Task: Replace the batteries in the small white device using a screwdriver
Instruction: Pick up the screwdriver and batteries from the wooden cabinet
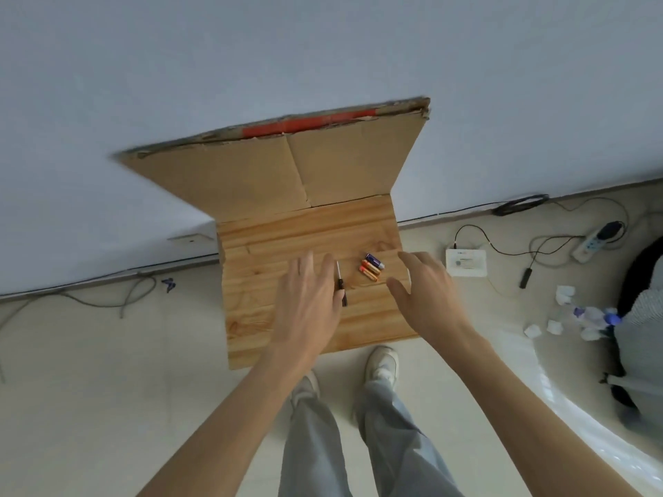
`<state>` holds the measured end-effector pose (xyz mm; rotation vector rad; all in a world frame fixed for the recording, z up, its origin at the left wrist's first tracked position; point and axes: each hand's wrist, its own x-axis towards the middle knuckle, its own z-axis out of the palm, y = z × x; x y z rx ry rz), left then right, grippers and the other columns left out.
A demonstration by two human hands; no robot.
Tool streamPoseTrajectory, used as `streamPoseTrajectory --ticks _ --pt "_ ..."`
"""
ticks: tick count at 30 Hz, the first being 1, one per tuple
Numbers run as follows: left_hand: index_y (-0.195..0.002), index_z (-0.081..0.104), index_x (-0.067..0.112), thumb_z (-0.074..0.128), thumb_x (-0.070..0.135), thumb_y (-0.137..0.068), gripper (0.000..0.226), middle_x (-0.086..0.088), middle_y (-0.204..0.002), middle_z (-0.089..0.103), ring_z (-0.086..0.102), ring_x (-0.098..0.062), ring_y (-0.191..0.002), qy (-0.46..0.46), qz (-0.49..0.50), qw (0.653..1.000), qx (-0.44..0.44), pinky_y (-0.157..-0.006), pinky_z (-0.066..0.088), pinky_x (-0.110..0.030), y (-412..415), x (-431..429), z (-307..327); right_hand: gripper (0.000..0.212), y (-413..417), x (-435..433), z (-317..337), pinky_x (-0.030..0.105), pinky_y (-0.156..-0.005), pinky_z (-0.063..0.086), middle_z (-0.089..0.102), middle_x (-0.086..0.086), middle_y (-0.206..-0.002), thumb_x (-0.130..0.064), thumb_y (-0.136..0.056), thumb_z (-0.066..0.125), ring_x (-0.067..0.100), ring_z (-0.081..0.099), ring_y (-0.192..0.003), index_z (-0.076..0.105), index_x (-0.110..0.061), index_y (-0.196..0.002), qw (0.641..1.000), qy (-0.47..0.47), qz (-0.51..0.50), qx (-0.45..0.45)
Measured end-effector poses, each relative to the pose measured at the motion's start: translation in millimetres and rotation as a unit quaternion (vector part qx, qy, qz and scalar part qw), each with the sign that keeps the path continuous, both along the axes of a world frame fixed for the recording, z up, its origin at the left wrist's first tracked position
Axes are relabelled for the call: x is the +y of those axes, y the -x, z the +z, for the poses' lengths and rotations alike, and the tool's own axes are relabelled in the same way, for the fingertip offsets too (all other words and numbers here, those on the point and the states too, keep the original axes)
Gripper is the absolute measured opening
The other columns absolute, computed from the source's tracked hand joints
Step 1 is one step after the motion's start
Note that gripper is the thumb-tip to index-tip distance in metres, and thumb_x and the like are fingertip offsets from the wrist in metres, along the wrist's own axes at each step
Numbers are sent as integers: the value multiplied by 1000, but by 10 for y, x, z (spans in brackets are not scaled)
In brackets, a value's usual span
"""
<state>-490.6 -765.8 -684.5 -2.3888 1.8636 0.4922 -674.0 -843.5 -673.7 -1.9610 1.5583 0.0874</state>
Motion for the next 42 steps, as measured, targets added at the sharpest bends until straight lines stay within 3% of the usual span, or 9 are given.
streamPoseTrajectory --ticks 9,14,18,23,30,35,42 --pt "-147 48 25 68 51 -97 60 -5 -125 56 56 -23 -114 -10 99 994 47 -84 59 -36 187 39 -1088 52 -32 -121 -1054 47 -91 54 59 10 -137 -33 -100 69 33 53 -126 55 -13 -145 999 -1 42 28" --pt "-141 53 23 69 58 -93 62 1 -117 49 59 -18 -108 19 195 971 134 -68 59 -31 342 37 -1447 69 -81 -214 -1453 44 -84 58 54 6 -137 -45 -95 73 29 50 -127 43 -20 -152 997 24 58 39" --pt "-133 57 19 73 56 -92 58 0 -119 59 64 -19 -105 49 259 950 169 -74 56 -29 392 18 -1647 70 -72 -305 -1644 45 -86 58 53 3 -137 -54 -91 75 28 50 -127 44 -25 -146 998 28 44 19" --pt "-114 61 22 80 49 -88 41 7 -104 65 65 -12 -90 79 310 927 195 -73 58 -32 422 -3 -1828 73 -81 -430 -1793 45 -87 57 54 3 -132 -65 -85 75 25 51 -123 47 -22 -138 999 8 39 19" --pt "-102 69 21 81 31 -92 18 13 -84 68 65 -4 -75 99 343 908 220 -67 54 -24 417 -35 -1846 53 -128 -526 -1911 40 -82 54 58 -2 -109 -56 -80 85 21 55 -104 58 -22 -110 999 -9 40 -3" --pt "-99 71 25 79 28 -93 11 15 -84 70 67 -1 -74 98 342 908 220 -70 59 -29 395 -31 -1875 52 -144 -540 -1937 41 -84 53 59 2 -108 -48 -80 87 24 56 -102 59 -14 -108 998 -24 57 -10" --pt "-100 74 26 78 27 -93 9 16 -79 71 68 -2 -71 100 346 907 220 -68 59 -28 315 -25 -1877 54 -185 -667 -1981 36 -71 50 58 0 -94 -53 -72 91 22 57 -84 57 -16 -92 996 -56 75 0"
